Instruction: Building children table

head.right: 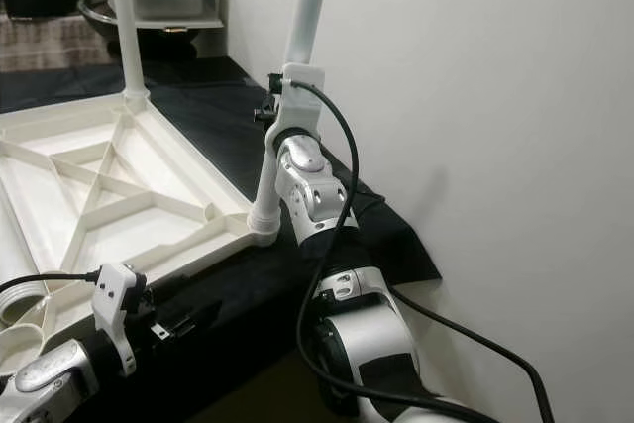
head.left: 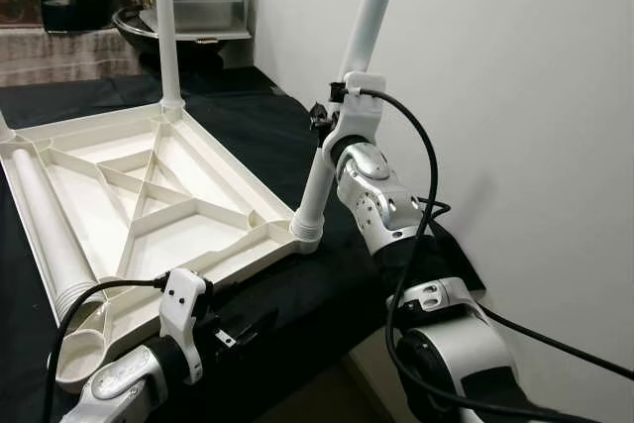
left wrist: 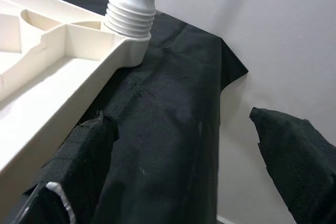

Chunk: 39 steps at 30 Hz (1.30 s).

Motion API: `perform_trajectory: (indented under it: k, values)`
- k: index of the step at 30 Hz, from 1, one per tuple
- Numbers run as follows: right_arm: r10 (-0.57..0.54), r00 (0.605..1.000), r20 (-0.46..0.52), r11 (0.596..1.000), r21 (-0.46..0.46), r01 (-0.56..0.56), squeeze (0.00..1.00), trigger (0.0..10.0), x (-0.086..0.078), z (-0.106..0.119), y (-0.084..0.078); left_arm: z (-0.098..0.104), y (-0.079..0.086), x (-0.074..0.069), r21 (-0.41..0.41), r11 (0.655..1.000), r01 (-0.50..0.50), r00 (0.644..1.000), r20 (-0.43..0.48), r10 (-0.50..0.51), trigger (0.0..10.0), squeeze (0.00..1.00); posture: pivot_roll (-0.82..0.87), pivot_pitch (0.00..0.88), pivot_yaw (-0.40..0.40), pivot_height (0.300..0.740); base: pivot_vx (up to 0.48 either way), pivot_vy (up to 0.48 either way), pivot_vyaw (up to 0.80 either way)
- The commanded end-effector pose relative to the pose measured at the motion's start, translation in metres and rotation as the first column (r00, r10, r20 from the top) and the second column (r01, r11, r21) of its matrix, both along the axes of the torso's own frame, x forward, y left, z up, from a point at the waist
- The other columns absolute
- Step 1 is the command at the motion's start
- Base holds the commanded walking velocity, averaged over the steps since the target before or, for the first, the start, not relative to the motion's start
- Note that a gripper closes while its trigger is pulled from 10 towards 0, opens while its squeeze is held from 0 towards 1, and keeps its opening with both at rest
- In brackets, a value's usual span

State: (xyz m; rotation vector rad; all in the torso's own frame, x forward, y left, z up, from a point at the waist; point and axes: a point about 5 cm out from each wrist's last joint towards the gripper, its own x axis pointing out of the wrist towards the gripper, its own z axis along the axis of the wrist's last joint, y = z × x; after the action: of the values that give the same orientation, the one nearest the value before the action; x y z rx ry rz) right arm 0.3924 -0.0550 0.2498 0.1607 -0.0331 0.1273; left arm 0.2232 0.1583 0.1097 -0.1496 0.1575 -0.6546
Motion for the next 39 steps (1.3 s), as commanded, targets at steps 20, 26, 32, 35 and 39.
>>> perform_trajectory:
  k: [20, 26, 32, 35, 39]
  values:
    - [0.015, 0.989, -0.149, 0.996, -0.081, -0.027, 0.10, 10.0, -0.001, -0.039, -0.007, -0.002, -0.003, 0.001, -0.003, 1.000, 0.003, 1.000, -0.001, -0.003, 10.0, 0.00, 0.05, 0.000, -0.171, 0.740, 0.000, 0.000, 0.00]
    - [0.026, 0.988, -0.150, 0.996, -0.077, -0.038, 0.10, 10.0, -0.001, -0.039, -0.005, 0.002, 0.000, 0.003, -0.025, 1.000, -0.019, 1.000, 0.017, 0.020, 10.0, 0.00, 0.05, 0.000, -0.169, 0.740, 0.250, 0.000, 0.00]
    - [0.031, 0.988, -0.151, 0.996, -0.073, -0.043, 0.10, 10.0, -0.002, -0.039, -0.005, 0.003, 0.001, 0.003, -0.031, 0.999, -0.025, 0.999, 0.024, 0.026, 10.0, 0.00, 0.05, 0.000, -0.169, 0.740, 0.067, 0.000, 0.00]
    - [0.033, 0.988, -0.151, 0.996, -0.072, -0.045, 0.09, 10.0, -0.002, -0.039, -0.005, 0.004, 0.001, 0.003, -0.028, 0.999, -0.025, 0.999, 0.025, 0.025, 10.0, 0.00, 0.05, 0.000, -0.167, 0.740, 0.000, 0.000, 0.00]
    - [0.039, 0.988, -0.149, 0.996, -0.072, -0.050, 0.09, 10.0, -0.001, -0.038, -0.004, 0.004, 0.002, 0.003, -0.025, 0.999, -0.021, 0.999, 0.027, 0.022, 10.0, 0.00, 0.05, 0.000, -0.168, 0.740, 0.000, 0.000, 0.00]
